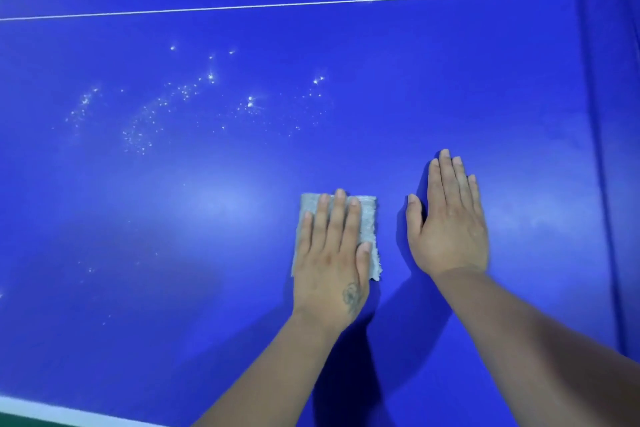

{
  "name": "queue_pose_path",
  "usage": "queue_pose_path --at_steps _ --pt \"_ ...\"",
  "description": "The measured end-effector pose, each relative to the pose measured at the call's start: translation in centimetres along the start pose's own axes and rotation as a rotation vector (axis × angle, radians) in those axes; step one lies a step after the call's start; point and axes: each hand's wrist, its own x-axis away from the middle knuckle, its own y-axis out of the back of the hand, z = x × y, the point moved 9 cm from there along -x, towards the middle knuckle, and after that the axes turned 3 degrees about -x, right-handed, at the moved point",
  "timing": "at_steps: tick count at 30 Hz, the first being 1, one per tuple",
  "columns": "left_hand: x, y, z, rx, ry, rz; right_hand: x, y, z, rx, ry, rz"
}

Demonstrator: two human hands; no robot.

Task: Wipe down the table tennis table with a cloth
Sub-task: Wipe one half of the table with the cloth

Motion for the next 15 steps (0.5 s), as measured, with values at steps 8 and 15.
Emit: queue_pose_path --at_steps 8,15 --pt "-13.2 0.8 -0.8 -0.044 -0.134 -0.024 -0.2 -0.1 -0.3 -0.04 0.01 -0.029" --pt "-14.2 1.7 8.2 0.031 0.082 -0.025 -0.1 -0.1 -0.2 -0.03 0.012 -0.014"
